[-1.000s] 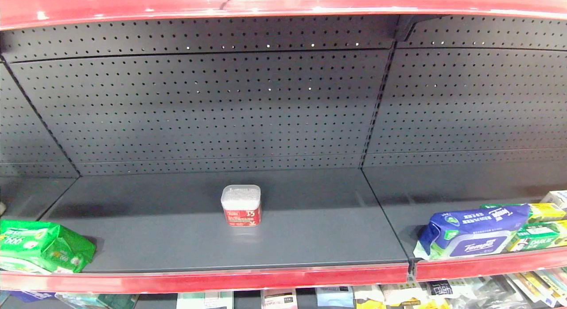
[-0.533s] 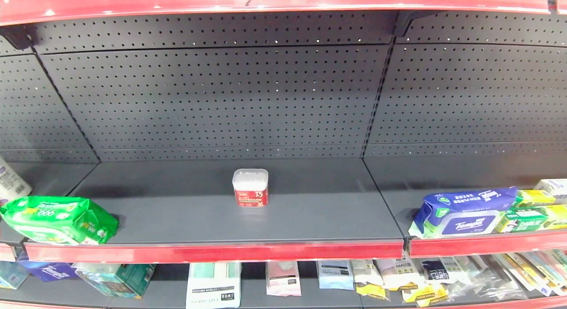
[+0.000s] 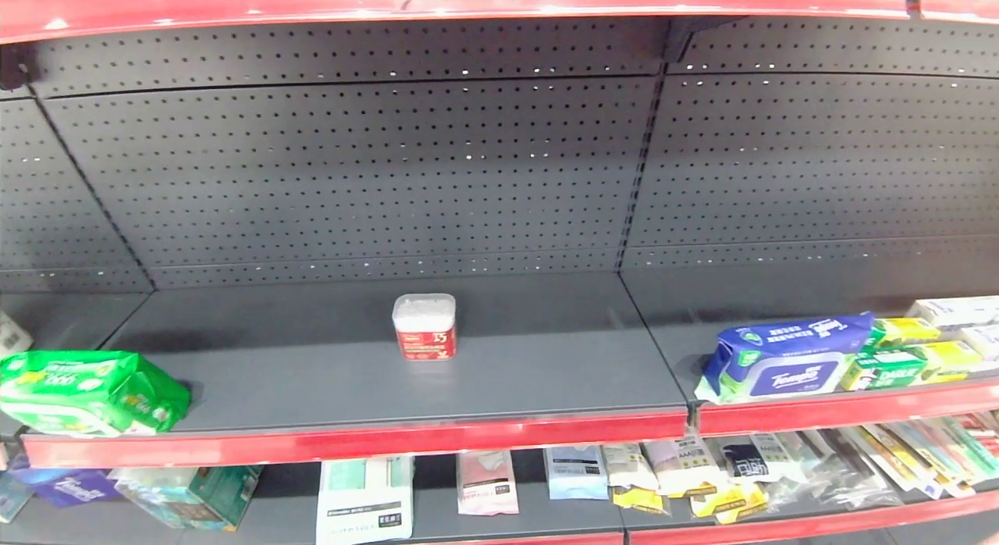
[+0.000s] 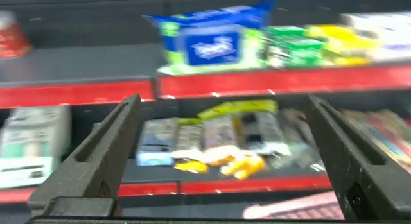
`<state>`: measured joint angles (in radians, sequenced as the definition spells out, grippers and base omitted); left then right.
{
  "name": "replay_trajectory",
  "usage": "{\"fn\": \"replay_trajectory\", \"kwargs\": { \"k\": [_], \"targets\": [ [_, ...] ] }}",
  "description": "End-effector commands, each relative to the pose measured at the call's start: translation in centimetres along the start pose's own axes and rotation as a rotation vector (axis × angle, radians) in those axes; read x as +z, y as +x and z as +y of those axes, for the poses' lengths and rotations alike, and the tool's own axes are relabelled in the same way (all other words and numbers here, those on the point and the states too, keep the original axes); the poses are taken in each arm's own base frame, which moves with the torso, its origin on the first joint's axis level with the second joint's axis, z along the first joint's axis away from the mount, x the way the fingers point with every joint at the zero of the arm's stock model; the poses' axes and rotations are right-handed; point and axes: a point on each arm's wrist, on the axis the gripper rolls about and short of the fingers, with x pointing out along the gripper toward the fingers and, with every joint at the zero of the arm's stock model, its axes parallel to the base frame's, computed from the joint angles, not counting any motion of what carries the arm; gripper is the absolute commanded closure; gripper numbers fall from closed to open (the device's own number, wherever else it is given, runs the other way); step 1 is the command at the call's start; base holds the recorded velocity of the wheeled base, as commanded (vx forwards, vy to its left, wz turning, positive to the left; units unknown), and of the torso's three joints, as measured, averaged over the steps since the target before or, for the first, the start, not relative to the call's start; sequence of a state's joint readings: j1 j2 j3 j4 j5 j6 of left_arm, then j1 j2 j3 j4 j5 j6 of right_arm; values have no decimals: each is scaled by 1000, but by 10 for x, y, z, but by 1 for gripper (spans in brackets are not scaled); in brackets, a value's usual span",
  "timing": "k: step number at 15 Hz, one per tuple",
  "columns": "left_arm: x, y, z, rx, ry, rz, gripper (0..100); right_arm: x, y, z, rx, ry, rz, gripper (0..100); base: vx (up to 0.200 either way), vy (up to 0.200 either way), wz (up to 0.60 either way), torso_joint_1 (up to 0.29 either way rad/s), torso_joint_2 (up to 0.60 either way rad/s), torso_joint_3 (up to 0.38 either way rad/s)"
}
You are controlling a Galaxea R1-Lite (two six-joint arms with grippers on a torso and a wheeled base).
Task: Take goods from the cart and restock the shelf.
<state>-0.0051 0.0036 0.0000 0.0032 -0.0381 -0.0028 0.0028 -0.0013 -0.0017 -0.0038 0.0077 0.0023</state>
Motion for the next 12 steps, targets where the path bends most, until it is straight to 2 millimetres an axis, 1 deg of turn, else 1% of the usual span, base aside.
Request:
{"fn": "replay_trajectory", "kwargs": {
  "k": [1, 12],
  "targets": [
    [0, 0, 0, 0, 0, -1, 0, 0, 0, 0, 0, -1, 1, 0, 0, 0, -600, 17, 7, 2],
    [0, 0, 0, 0, 1, -1, 0, 0, 0, 0, 0, -1, 1, 0, 0, 0, -600, 2, 3, 1]
  ]
}}
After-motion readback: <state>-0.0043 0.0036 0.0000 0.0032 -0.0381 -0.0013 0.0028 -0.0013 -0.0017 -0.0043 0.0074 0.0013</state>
